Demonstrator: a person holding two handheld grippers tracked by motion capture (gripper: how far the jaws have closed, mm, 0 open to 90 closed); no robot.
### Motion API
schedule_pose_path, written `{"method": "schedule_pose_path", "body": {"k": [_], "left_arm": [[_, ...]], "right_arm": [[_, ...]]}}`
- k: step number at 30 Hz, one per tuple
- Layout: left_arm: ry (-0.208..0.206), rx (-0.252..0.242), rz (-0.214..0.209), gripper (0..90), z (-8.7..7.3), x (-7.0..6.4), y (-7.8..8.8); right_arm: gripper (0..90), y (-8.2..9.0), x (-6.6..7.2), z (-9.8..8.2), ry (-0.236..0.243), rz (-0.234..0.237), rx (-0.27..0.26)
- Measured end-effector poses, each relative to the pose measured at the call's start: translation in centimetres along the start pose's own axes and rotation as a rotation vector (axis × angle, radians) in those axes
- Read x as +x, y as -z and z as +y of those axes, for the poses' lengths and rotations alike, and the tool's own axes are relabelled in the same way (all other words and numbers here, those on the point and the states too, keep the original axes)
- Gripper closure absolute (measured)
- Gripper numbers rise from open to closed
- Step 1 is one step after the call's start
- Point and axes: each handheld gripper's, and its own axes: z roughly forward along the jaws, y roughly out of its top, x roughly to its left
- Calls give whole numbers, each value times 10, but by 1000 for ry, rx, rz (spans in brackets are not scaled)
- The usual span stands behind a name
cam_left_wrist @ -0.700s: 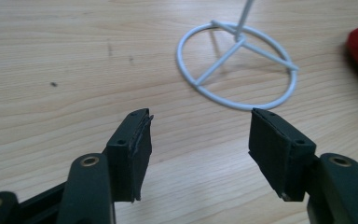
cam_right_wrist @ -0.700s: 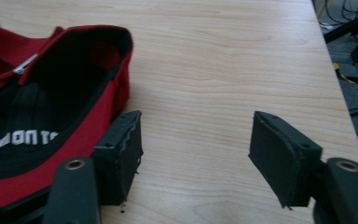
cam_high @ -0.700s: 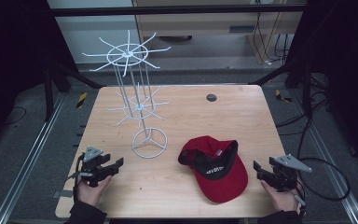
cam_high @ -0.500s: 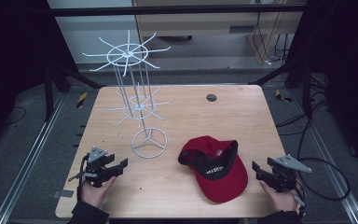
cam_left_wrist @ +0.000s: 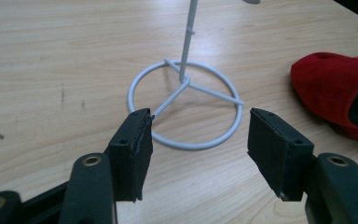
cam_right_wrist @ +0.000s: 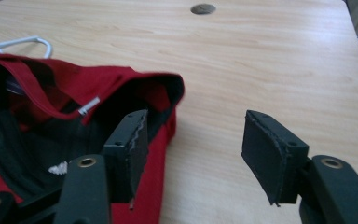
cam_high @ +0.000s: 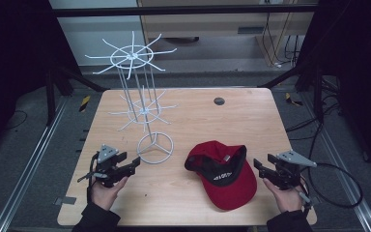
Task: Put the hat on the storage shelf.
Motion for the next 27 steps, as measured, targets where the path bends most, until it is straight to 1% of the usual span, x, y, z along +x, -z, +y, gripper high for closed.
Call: {"method": "schedule_pose_path", "body": {"k": [1,2,3,5,6,7,8,9,10,11,12,13,14,15,16,18,21,24,25,26,27], "left_arm": [[0,0,0,398,0,0,0],[-6,-1,-3,396,2,-3,-2],[-9,-3,-7,396,3,-5,-3],[-20,-3,-16,396,6,-12,-6],[-40,-5,-22,397,9,-19,-9],[-40,-5,-22,398,9,-19,-9],[-55,-6,-24,398,11,-25,-10],[-58,-7,-28,410,12,-28,-11],[-65,-7,-35,420,12,-32,-12],[-80,-8,-52,439,14,-41,-15],[-80,-8,-52,440,14,-41,-15],[-87,-7,-60,440,15,-45,-18],[-97,-1,-74,452,16,-53,-22],[-97,-1,-74,453,16,-53,-22],[-102,2,-82,453,16,-56,-24],[-114,-1,-92,455,17,-64,-29],[-139,8,-109,456,19,-74,-37],[-144,12,-123,462,20,-82,-42],[-153,17,-122,464,20,-85,-45],[-158,20,-125,469,20,-87,-47],[-161,26,-129,471,20,-90,-50]], "right_arm": [[417,0,0,0,0,0,0],[427,-1,2,6,8,7,-15],[427,-1,2,6,8,7,-15],[441,-2,4,11,9,10,-18],[455,-4,6,16,10,20,-20],[455,-4,6,16,10,20,-20],[460,-5,7,18,11,24,-23],[468,-6,8,20,16,31,-24],[475,-7,9,20,18,36,-25],[494,-10,11,21,24,54,-24],[494,-10,11,21,24,54,-24],[501,-12,13,21,26,63,-19],[506,-15,14,19,39,66,-4],[506,-15,14,19,39,66,-4],[508,-17,15,18,42,67,0],[512,-18,15,17,38,73,10],[521,-18,13,16,32,72,7],[521,-20,11,14,21,77,18],[522,-21,10,13,30,76,23],[521,-22,10,12,28,79,27],[520,-25,10,10,32,84,40]]}}
